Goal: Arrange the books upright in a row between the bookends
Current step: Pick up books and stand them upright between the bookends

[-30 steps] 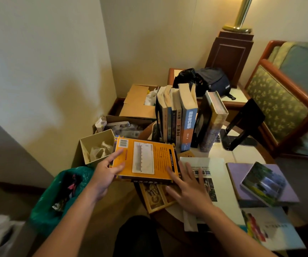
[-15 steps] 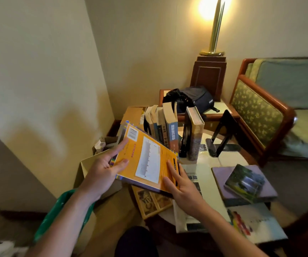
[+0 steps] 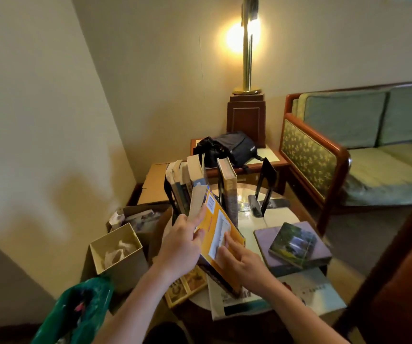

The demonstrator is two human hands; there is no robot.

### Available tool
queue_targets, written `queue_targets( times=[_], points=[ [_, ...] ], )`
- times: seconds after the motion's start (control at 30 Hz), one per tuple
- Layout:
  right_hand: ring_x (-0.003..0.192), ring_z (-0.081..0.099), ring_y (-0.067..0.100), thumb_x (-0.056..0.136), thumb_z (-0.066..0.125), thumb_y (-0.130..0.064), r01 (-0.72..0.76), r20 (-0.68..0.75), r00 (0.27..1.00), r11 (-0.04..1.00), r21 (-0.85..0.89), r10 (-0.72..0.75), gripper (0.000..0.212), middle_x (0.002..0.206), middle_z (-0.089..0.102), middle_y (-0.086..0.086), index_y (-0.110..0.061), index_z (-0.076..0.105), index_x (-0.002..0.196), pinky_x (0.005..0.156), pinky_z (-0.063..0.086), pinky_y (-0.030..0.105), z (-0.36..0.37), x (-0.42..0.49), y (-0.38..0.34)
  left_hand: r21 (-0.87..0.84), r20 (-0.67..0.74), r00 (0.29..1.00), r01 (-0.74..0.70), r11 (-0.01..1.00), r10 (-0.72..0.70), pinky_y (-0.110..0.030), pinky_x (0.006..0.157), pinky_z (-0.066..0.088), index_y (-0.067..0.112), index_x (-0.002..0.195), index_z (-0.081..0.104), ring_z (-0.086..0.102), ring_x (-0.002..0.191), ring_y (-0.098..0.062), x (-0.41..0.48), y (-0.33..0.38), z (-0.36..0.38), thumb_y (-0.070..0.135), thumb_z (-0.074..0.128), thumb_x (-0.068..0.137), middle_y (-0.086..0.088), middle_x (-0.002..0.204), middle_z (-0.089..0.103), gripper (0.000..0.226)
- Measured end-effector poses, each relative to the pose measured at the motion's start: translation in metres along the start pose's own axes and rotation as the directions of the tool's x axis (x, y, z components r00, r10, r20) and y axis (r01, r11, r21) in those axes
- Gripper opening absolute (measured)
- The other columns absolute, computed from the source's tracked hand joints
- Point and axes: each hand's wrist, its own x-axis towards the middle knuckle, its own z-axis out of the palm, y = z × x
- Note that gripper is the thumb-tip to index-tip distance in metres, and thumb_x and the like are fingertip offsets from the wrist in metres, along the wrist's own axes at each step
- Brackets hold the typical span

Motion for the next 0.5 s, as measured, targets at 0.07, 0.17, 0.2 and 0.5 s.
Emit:
queue_targets(
  times=[0.07, 0.17, 0.2, 0.5],
  points=[
    [0.128, 0.051, 0.013, 0.085, 0.046, -0.073, 0.005, 0.008, 1.0, 0.998, 0.068, -0.005, 0.075, 0.156, 0.04, -0.006, -0.05, 0.025, 0.153, 0.101, 0.05, 0.03, -0.006, -0.003, -0.004, -0.048, 0.02, 1.0, 0.0, 0.999, 0.001, -0.033, 0.078, 0.056, 0.055, 0.152, 0.008, 0.056, 0.088, -0.011, 0.0, 0.003, 0.008, 0.033, 0.039, 0.107, 0.008, 0.108, 0.042, 0.059],
    [0.11, 0.055, -0.003, 0.094, 0.049, -0.061, 0.034, 0.0, 0.999, 0.989, 0.141, -0.035, 0.063, 0.147, 0.047, -0.009, -0.053, 0.026, 0.152, 0.083, 0.051, 0.012, -0.018, -0.009, -0.018, -0.303, 0.08, 0.997, 0.043, 0.952, -0.02, -0.04, 0.099, 0.053, 0.054, 0.153, -0.003, 0.054, 0.121, -0.011, 0.001, 0.012, 0.015, 0.043, 0.042, 0.103, 0.007, 0.139, 0.043, 0.068],
    [0.106, 0.055, -0.006, 0.096, 0.048, -0.059, 0.053, -0.008, 0.999, 0.987, 0.15, -0.053, 0.063, 0.145, 0.047, -0.011, -0.05, 0.024, 0.154, 0.078, 0.049, 0.008, -0.022, -0.011, -0.022, -0.387, 0.099, 0.995, 0.06, 0.92, -0.023, -0.041, 0.108, 0.047, 0.049, 0.155, -0.002, 0.047, 0.133, -0.011, 0.0, 0.016, 0.018, 0.048, 0.044, 0.098, 0.007, 0.151, 0.038, 0.073],
    [0.105, 0.055, -0.003, 0.102, 0.042, -0.051, 0.086, -0.084, 0.994, 0.945, 0.314, -0.063, 0.069, 0.158, 0.037, 0.003, -0.04, 0.005, 0.159, 0.081, 0.055, 0.015, -0.066, -0.037, -0.051, -0.747, 0.189, 0.982, 0.14, 0.65, 0.006, -0.021, 0.1, 0.049, 0.039, 0.144, 0.036, 0.052, 0.117, 0.012, -0.011, 0.056, 0.049, 0.056, 0.026, 0.096, 0.027, 0.135, 0.047, 0.052]
  ],
)
